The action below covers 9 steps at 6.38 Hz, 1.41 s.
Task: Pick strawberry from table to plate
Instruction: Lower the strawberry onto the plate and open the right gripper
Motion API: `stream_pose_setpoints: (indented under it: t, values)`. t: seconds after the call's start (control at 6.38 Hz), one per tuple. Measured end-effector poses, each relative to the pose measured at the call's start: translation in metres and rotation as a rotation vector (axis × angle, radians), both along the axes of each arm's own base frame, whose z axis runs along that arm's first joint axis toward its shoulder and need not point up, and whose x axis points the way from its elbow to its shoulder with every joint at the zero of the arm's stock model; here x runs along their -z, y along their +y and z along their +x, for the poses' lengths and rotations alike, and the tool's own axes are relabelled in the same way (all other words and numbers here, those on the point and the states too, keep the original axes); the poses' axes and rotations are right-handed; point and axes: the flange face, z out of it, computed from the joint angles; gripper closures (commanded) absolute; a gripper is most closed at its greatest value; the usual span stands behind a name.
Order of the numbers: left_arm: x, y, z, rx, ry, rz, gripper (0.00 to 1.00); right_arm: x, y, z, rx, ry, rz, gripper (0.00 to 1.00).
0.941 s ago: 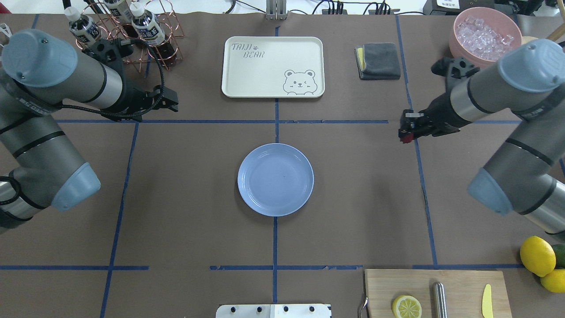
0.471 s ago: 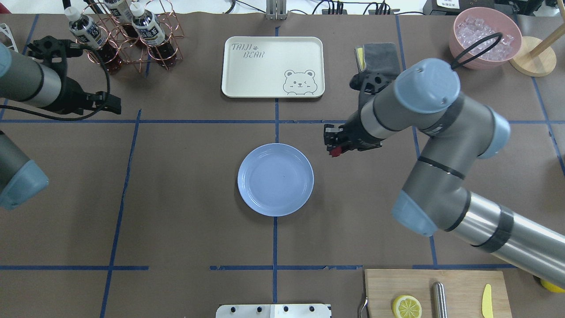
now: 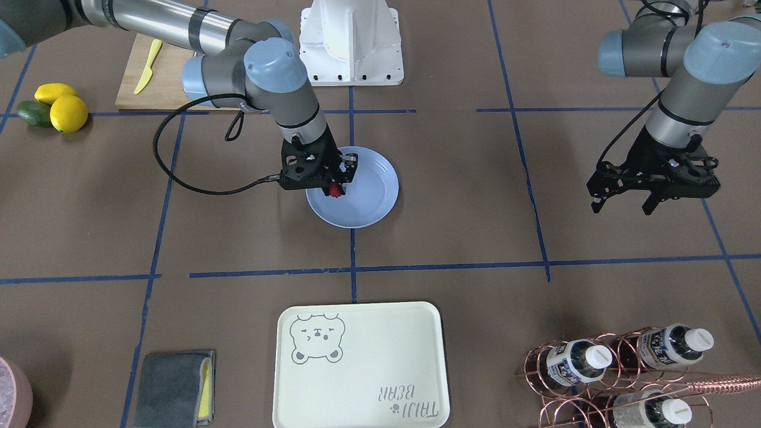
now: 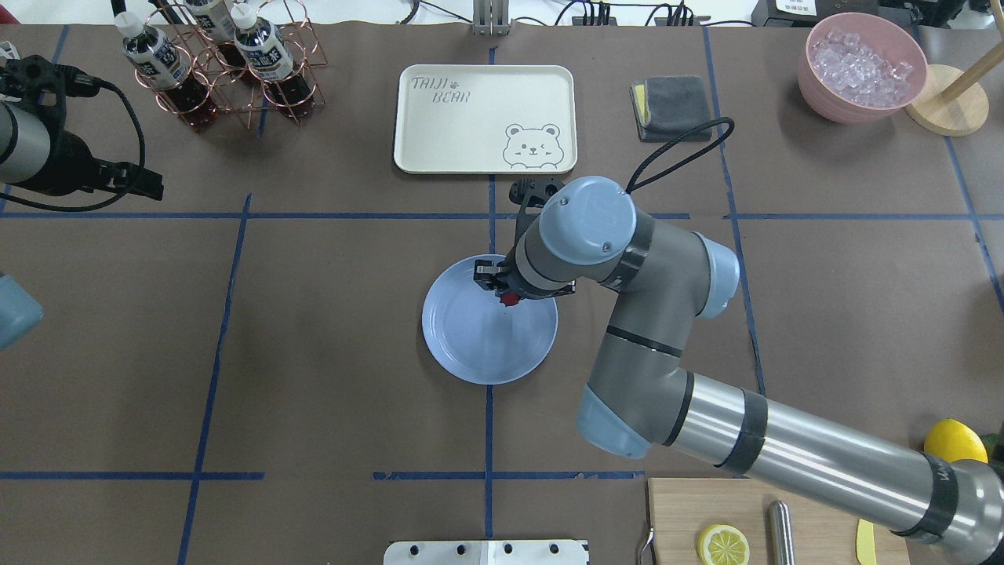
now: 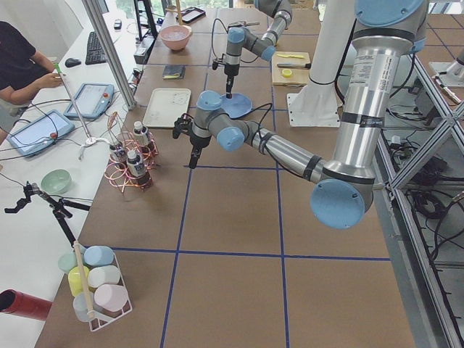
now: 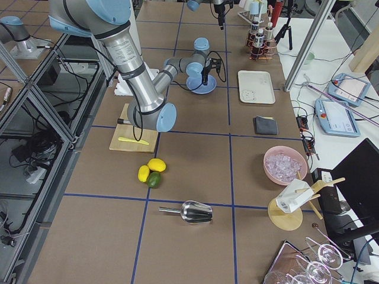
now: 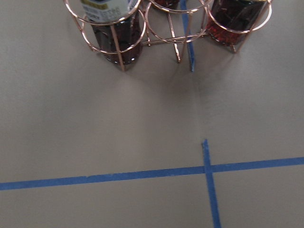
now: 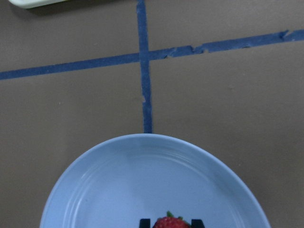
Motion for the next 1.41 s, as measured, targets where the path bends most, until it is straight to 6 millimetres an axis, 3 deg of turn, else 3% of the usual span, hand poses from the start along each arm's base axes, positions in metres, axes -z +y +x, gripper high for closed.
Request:
stream_pose_setpoints:
  t: [0.31, 0.47, 0.63, 1.1, 1.25, 1.41]
  values:
    - [-0.001, 0.0, -0.001, -0.002, -0.002, 0.001, 0.0, 0.001, 0.002, -0.022, 0.003, 0.02, 0.001, 1.0]
    - [-0.001, -0.001, -0.001, -0.001, -0.002, 0.001, 0.0, 0.0, 0.003, -0.025, 0.005, 0.023, -0.001, 0.54]
    - [-0.001, -0.001, -0.002, 0.0, -0.002, 0.001, 0.0, -0.001, 0.004, -0.027, 0.002, 0.024, -0.011, 0.02]
    - [-0.001, -0.001, -0.002, 0.0, -0.002, 0.001, 0.0, 0.004, 0.009, -0.03, -0.019, 0.009, -0.051, 0.0]
    - [-0.001, -0.002, -0.003, 0.0, 0.001, -0.001, 0.0, 0.008, 0.003, -0.021, -0.03, -0.001, -0.051, 0.0]
    - [-0.002, -0.003, -0.008, -0.005, 0.016, -0.014, 0.0, 0.005, -0.019, 0.008, -0.056, -0.01, -0.055, 0.0]
